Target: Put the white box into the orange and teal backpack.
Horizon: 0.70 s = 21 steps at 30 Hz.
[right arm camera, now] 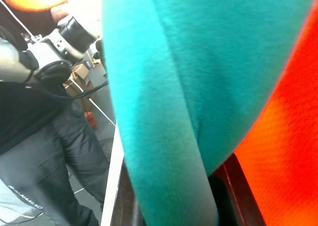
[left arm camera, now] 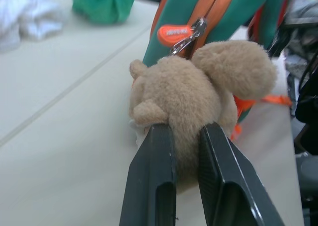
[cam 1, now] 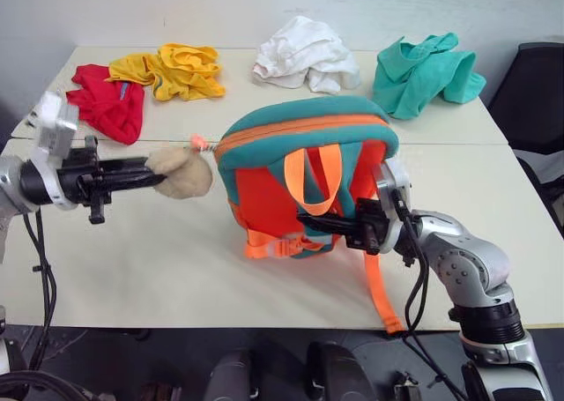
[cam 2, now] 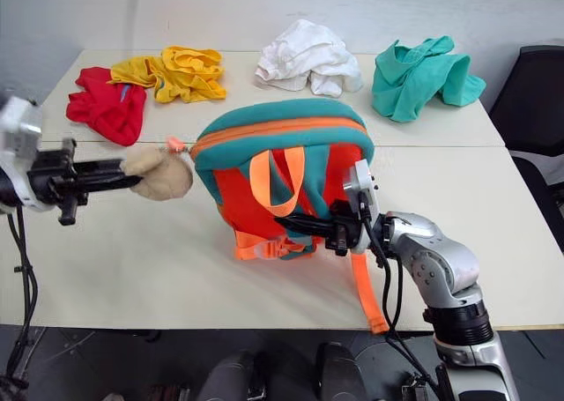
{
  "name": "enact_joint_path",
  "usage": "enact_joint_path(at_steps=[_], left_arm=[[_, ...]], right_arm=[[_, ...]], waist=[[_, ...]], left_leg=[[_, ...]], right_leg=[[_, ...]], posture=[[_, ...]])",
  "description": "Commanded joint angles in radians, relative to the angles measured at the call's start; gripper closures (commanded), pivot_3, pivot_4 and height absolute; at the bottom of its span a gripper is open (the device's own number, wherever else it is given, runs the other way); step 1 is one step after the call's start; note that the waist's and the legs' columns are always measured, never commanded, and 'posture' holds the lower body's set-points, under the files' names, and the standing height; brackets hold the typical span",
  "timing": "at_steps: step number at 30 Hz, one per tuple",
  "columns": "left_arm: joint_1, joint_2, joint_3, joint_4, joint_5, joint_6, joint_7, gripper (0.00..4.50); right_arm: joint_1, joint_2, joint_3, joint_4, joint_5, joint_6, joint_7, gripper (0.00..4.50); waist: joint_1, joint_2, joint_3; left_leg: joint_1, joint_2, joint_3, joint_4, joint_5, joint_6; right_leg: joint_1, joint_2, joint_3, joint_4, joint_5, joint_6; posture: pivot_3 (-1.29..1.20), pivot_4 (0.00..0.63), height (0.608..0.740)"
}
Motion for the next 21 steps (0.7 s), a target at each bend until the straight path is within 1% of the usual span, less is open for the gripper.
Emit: enact_joint_path(at_steps=[1,4,7,9,12,13,14,15,17,19,21], left_arm=[[0.080,-0.095,-0.064,-0.031,0.068,-0.075,0.035,4.20],[0.110,-0.221,-0.115,-0.024,0.134,-0.156,0.119,4.20],[0.113,-0.293,-0.131,-0.009,0.187,-0.228,0.175,4.20],[0.133,-0.310,-0.129,-0.030,0.203,-0.254,0.187,4.20],[0.184,-0.295,-0.105,-0.093,0.197,-0.260,0.189,4.20],[0.208,-0.281,-0.076,-0.128,0.181,-0.248,0.197,4.20],[0.232,-0.265,-0.046,-0.165,0.157,-0.233,0.190,3.51],[0.262,-0.255,-0.003,-0.206,0.122,-0.236,0.178,3.25],[0.332,-0.218,0.073,-0.277,0.069,-0.196,0.161,2.59],[0.391,-0.186,0.118,-0.305,0.063,-0.190,0.149,1.93],[0.471,-0.147,0.191,-0.286,0.074,-0.206,0.122,1.23]], right_arm=[[0.017,0.011,-0.031,-0.008,0.010,-0.027,-0.005,4.50],[0.028,0.027,-0.033,-0.001,0.007,-0.042,-0.014,4.50],[0.036,0.038,-0.027,0.007,-0.002,-0.057,-0.017,4.50],[0.044,0.042,-0.024,0.009,-0.007,-0.068,-0.017,4.50],[0.061,0.026,-0.021,0.013,-0.004,-0.045,-0.015,4.50],[0.073,0.016,-0.028,0.013,-0.020,-0.065,-0.009,4.50],[0.083,0.005,-0.040,0.015,-0.043,-0.103,0.003,3.76],[0.097,-0.003,-0.066,0.016,-0.069,-0.156,0.007,3.46],[0.131,-0.059,-0.122,0.001,-0.079,-0.206,0.049,2.78],[0.163,-0.108,-0.151,-0.019,-0.096,-0.252,0.088,2.08],[0.230,-0.199,-0.231,-0.038,-0.070,-0.223,0.117,1.36]], waist=[[0.001,0.000,0.000],[0.002,0.000,0.000],[0.002,-0.001,-0.001],[0.002,-0.001,-0.001],[0.002,-0.001,-0.001],[0.002,-0.001,-0.001],[0.001,-0.001,-0.001],[0.001,-0.001,-0.001],[0.001,-0.001,0.000],[0.002,-0.001,0.000],[0.002,0.000,0.000]], left_leg=[[0.000,0.000,0.000,0.000,0.000,0.000],[0.000,0.000,0.000,0.000,0.000,0.001],[0.000,0.000,0.000,0.001,0.000,0.001],[0.000,0.000,0.000,0.001,0.000,0.001],[0.000,0.000,0.000,0.001,0.000,0.001],[0.000,0.000,0.000,0.001,-0.001,0.001],[0.000,0.000,-0.001,0.001,-0.001,0.001],[0.000,0.000,-0.001,0.000,-0.001,0.001],[0.000,0.000,-0.001,0.000,-0.001,0.001],[0.000,0.000,-0.001,0.000,-0.001,0.001],[0.001,0.000,-0.001,0.000,-0.002,0.001]], right_leg=[[0.000,-0.001,0.001,0.000,0.000,0.000],[0.000,-0.001,0.002,0.000,0.000,0.000],[0.000,-0.001,0.001,0.001,0.000,0.000],[0.000,-0.002,0.002,0.001,0.000,0.000],[0.000,-0.002,0.002,0.001,0.000,0.000],[0.000,-0.003,0.002,0.000,0.000,0.000],[0.000,-0.003,0.002,0.000,0.000,0.000],[0.000,-0.003,0.002,0.000,0.000,0.000],[0.000,-0.003,0.001,0.000,0.000,0.000],[0.001,-0.003,0.002,-0.001,0.000,0.000],[0.001,-0.003,0.002,-0.003,0.000,0.000]], posture=[[0.00,0.150,0.740],[0.00,0.150,0.740],[0.00,0.150,0.740],[0.00,0.150,0.740],[0.00,0.150,0.740],[0.00,0.150,0.740],[0.00,0.150,0.740],[0.00,0.150,0.740],[0.00,0.150,0.740],[0.00,0.150,0.740],[0.00,0.150,0.740]])
